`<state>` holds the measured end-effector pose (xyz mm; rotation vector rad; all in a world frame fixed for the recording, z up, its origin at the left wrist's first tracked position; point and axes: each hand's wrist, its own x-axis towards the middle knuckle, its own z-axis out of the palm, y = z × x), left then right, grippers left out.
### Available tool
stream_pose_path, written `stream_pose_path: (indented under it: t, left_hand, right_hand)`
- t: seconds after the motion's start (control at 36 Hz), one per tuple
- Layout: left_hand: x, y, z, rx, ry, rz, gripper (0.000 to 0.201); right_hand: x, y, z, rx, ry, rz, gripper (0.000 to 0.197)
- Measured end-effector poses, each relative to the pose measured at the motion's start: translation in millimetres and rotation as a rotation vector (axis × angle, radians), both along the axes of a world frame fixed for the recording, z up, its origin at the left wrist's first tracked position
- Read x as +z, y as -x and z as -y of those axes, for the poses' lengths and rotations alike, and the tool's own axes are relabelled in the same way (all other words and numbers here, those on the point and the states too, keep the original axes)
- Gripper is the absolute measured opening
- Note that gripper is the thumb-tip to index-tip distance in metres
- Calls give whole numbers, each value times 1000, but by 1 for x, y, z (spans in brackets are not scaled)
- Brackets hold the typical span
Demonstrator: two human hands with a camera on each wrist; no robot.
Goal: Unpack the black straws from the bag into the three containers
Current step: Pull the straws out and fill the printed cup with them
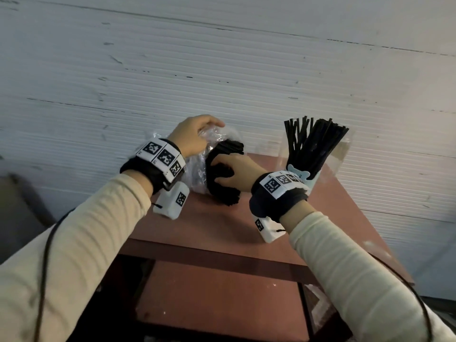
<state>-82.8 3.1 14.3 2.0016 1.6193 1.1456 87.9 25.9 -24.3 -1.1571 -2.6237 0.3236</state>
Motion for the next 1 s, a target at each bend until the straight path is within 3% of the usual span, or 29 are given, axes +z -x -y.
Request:
stream_pose_path:
  t: [0.08,0.22,0.33,0.47,0.67,0.81,1.0]
  left_hand:
    - [-2,4,-3,-17,-4,77,55]
    - [-16,14,-2,35,73,66,43]
    - [-21,20,1,69,79,90,41]
    - [-24,25,-2,42,106,146,38]
    - [-25,29,-3,63,99,143,37]
    - [-27,31,-2,145,14,166,34]
    - [-28,32,-2,210,4,137,31]
  right_hand:
    - [-4,3,-4,-16,-4,-29,49]
    - [-4,10,-5,56,-16,-34,55]
    - [-6,14,-6,96,-15,7,47]
    - [0,7,-8,103,-55,-72,38]
    - [17,-2,-2,138,70,-77,28]
    - [22,11,-1,50,-110,-110,29]
    - [11,40,1,103,-18,180,46]
